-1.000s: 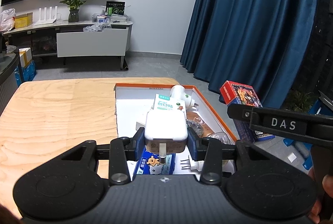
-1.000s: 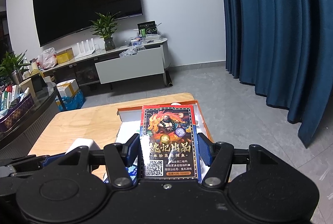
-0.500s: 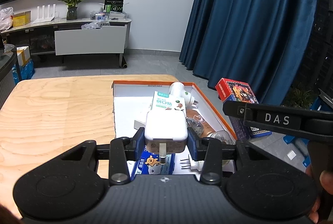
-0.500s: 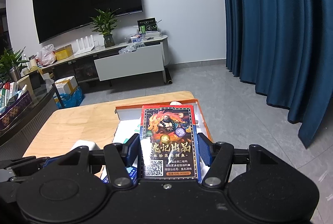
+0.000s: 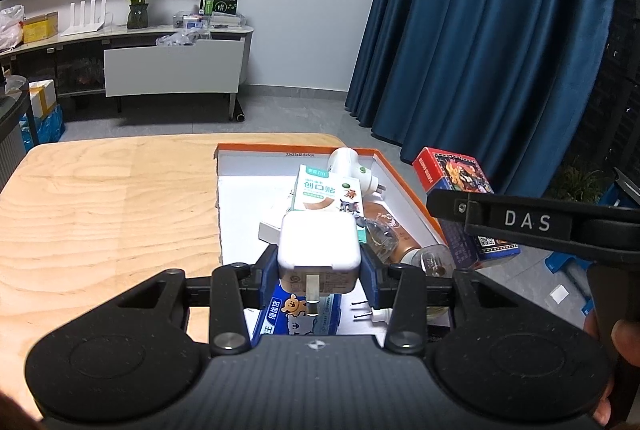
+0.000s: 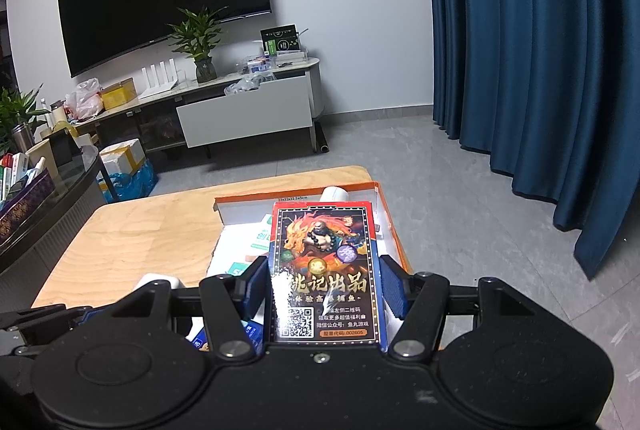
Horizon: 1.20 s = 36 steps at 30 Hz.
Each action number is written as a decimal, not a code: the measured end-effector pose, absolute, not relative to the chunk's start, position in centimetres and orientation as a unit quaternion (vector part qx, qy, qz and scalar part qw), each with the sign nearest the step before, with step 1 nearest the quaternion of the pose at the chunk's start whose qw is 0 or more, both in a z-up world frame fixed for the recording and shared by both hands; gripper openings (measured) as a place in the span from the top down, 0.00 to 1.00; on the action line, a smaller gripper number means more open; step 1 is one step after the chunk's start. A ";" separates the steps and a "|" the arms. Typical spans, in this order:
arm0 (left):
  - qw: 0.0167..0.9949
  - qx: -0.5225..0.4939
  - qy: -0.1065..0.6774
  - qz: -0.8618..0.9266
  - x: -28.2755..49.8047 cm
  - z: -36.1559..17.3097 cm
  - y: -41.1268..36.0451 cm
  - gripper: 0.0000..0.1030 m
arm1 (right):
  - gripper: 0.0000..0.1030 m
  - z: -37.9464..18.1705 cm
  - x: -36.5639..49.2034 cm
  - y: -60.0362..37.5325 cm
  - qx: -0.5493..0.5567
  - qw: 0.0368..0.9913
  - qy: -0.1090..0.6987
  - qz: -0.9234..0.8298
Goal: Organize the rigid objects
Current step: 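Carry the white charger and card deck over the white box, then open both grippers to drop the charger and card deck into the box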
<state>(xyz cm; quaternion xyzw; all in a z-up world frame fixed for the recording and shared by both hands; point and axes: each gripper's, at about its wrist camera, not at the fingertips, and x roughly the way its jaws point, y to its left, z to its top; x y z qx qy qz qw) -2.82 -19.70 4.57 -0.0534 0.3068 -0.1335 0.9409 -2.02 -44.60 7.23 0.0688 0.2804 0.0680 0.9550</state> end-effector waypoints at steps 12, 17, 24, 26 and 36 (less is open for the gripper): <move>0.937 -0.057 0.318 -0.134 -1.9 3.9 -19.5 0.59 | 0.31 6.6 -0.5 -44.5 0.070 0.951 0.293 0.067; 0.935 -0.059 0.322 -0.135 -1.6 3.6 -19.3 0.59 | 0.31 6.2 0.0 -44.5 0.070 0.950 0.298 0.064; 0.933 -0.063 0.328 -0.136 -1.2 3.2 -19.3 0.59 | 0.31 6.1 0.8 -44.3 0.073 0.948 0.303 0.060; 0.932 -0.063 0.330 -0.137 -1.1 3.1 -19.3 0.59 | 0.31 6.1 1.0 -44.4 0.072 0.948 0.304 0.061; 0.930 -0.068 0.328 -0.149 -0.5 3.2 -19.6 0.59 | 0.31 6.9 2.9 -45.3 0.092 0.950 0.294 0.055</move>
